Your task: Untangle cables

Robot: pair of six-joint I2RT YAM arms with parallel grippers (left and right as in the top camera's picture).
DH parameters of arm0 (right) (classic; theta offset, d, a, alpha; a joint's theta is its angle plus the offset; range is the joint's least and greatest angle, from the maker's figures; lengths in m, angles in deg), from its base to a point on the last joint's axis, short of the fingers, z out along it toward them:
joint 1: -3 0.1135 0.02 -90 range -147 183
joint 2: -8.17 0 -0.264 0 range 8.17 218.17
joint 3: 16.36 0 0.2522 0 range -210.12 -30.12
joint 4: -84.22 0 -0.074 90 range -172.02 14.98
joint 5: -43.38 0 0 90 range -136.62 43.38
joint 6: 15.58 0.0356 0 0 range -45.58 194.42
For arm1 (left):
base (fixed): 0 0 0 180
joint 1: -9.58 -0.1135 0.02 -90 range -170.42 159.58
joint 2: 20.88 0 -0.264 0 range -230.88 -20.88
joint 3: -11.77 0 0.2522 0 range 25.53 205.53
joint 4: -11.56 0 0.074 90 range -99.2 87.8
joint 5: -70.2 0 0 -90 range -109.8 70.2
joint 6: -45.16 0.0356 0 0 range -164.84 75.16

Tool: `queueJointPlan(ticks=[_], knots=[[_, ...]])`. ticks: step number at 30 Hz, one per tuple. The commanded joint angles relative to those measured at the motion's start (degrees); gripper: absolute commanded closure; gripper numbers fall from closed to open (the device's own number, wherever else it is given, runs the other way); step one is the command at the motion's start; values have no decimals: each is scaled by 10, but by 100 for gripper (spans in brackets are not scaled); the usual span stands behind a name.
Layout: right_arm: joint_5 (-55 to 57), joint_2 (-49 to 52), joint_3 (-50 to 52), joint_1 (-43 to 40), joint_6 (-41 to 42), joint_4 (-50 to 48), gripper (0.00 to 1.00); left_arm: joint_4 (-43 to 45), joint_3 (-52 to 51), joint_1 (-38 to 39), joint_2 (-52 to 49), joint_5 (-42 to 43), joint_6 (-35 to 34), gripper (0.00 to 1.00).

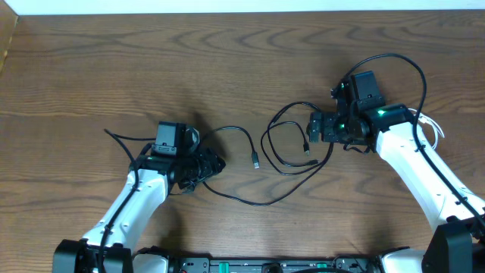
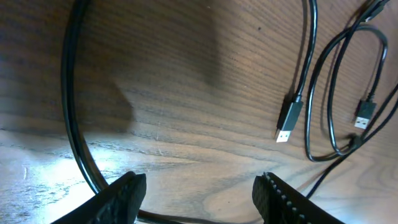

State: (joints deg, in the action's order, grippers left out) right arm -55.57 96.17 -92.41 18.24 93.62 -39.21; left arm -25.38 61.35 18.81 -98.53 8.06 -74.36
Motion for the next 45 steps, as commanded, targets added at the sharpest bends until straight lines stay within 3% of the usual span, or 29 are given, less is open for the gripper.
queueJointPlan(ticks=[1,4,10,12,14,17,22,28,35,39,45], knots=[[5,1,-2,4,-4,1,1,-4,5,11,-2,-20,15,38],[5,1,-2,4,-4,1,1,-4,0,18,-2,-24,30,26],[4,1,-2,4,-4,-2,1,-21,-1,19,-2,-42,29,28],[4,1,-2,4,-4,-17,1,-20,-1,19,-2,-43,30,46],[4,1,-2,4,-4,-39,1,-20,-1,19,-2,-52,30,75],[5,1,-2,4,-4,-66,1,-21,-1,19,-2,-70,30,92],[0,1,-2,4,20,-91,1,-21,-1,19,-2,-81,30,92],[-113,1,-2,4,213,-135,1,-23,-12,19,-2,-106,29,92],[-88,1,-2,3,214,-134,1,-21,-19,19,-3,-106,29,92],[-112,1,-2,16,159,-113,3,-20,-19,19,-9,-107,29,92],[-111,1,-2,38,152,-103,1,-4,-19,19,-37,-108,29,92]])
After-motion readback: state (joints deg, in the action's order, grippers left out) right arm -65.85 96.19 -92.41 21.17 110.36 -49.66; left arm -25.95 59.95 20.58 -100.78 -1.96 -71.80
